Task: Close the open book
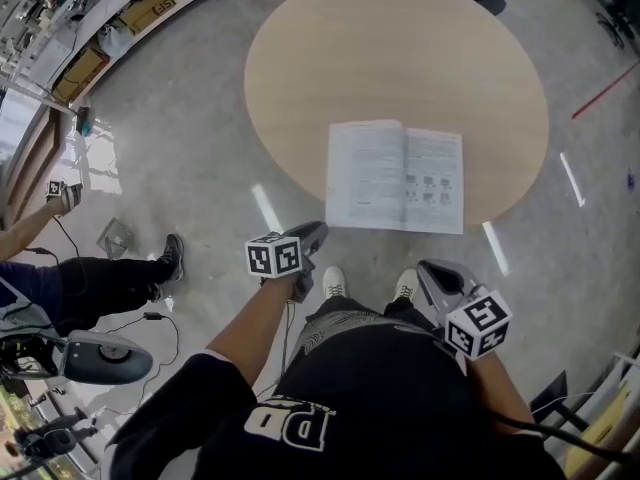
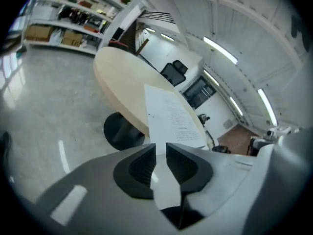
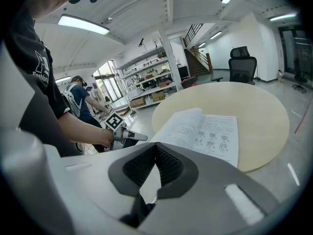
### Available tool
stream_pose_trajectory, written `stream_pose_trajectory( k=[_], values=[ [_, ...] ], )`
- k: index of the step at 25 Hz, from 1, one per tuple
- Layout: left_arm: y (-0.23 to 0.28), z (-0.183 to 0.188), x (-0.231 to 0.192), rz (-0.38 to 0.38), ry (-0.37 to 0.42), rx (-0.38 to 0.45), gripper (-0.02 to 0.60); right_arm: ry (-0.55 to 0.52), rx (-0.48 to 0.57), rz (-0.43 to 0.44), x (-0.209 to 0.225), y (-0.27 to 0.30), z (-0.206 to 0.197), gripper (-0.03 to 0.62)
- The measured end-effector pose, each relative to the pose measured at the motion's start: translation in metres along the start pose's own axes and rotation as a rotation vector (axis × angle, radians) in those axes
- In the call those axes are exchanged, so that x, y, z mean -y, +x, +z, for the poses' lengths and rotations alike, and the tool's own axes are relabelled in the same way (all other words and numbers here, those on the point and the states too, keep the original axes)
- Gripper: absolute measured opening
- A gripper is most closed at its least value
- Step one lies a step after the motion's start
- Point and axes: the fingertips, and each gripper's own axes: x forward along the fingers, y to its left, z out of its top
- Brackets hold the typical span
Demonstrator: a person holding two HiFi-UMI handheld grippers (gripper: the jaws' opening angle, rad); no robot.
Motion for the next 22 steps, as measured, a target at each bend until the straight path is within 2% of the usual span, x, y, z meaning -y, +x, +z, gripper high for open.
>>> stream_pose_trajectory(
  k=[2, 4, 6, 9, 13, 16, 22],
  values=[
    [0.003, 0.003, -0.007, -0.037, -0.123, 0.045, 0.078, 0.007, -0.002, -0.008, 0.003, 0.0, -0.001, 0.008],
    [0.006, 0.005, -0.012, -0.066, -0.213, 0.074, 0.103, 0.017, -0.002, -0.018, 0.005, -0.001, -0.001, 0.008],
    [0.01, 0.002, -0.016, -0.089, -0.283, 0.068, 0.131, 0.025, -0.006, -0.027, 0.005, -0.003, -0.002, 0.008],
    [0.019, -0.007, -0.019, -0.114, -0.347, 0.038, 0.149, 0.027, -0.01, -0.037, 0.006, -0.006, -0.004, 0.008],
    [0.025, -0.009, -0.018, -0.149, -0.384, 0.03, 0.144, 0.03, -0.008, -0.052, 0.01, -0.008, -0.005, 0.008],
    [0.025, -0.007, -0.012, -0.18, -0.386, 0.03, 0.06, 0.031, -0.005, -0.059, 0.011, -0.01, -0.004, 0.008],
    [0.017, -0.001, -0.005, -0.209, -0.381, 0.064, 0.046, 0.019, 0.004, -0.047, 0.013, -0.008, -0.004, 0.008]
  ],
)
